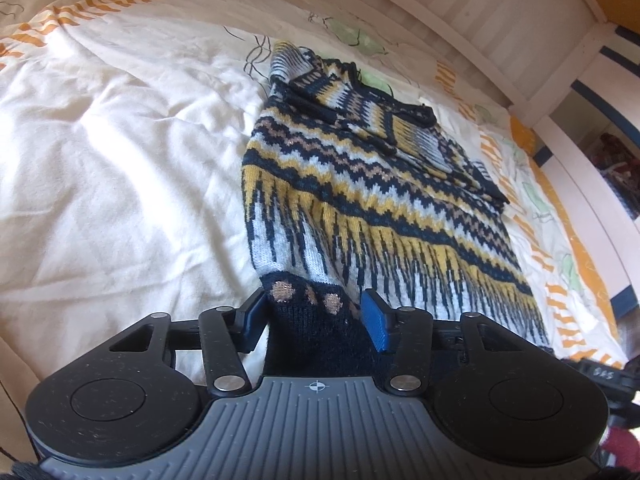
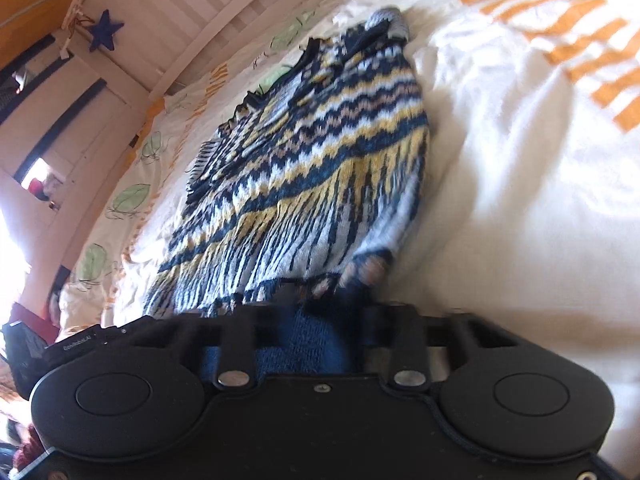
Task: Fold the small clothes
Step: 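Lift the hem with both tools and fold it over toward the collar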
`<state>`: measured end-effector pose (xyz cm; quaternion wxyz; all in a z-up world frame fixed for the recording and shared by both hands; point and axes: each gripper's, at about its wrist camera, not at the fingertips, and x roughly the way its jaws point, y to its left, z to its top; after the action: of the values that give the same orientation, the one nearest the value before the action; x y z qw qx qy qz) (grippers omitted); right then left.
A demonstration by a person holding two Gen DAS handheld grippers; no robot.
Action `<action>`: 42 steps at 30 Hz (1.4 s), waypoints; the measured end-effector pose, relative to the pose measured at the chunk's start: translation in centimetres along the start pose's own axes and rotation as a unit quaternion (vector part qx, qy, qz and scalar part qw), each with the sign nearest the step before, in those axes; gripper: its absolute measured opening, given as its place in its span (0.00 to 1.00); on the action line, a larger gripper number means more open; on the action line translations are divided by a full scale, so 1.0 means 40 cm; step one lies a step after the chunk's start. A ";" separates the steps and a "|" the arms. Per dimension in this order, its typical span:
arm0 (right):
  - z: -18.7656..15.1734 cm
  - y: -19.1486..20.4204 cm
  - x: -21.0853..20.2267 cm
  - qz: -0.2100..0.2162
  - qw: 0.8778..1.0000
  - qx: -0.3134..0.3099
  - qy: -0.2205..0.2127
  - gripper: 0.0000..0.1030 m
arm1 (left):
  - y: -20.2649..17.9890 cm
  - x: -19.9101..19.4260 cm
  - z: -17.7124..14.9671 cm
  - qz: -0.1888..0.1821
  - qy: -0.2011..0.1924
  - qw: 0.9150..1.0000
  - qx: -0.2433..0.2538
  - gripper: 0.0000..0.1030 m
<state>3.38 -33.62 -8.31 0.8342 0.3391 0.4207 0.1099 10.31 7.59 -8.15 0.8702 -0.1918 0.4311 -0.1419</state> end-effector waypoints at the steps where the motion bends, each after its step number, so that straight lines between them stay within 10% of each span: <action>1: -0.001 0.004 0.001 0.000 1.000 -0.005 0.000 0.33 | 0.002 -0.001 0.000 0.000 -0.001 1.000 -0.002 0.43; 10: -0.002 0.017 -0.009 0.020 1.000 -0.012 -0.006 0.16 | 0.015 -0.020 -0.002 -0.014 -0.029 0.999 -0.020 0.11; 27: 0.108 0.062 -0.061 0.094 0.993 0.024 -0.063 0.15 | -0.003 -0.083 0.078 -0.065 -0.081 0.993 -0.065 0.09; 42: 0.444 0.127 0.027 0.126 0.983 -0.028 -0.131 0.15 | -0.083 0.013 0.375 -0.098 -0.146 0.984 -0.038 0.09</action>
<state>18.36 -37.76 1.74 0.8708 0.3778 0.2581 0.1801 22.40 7.62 1.33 0.8979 -0.2846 0.2832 -0.1803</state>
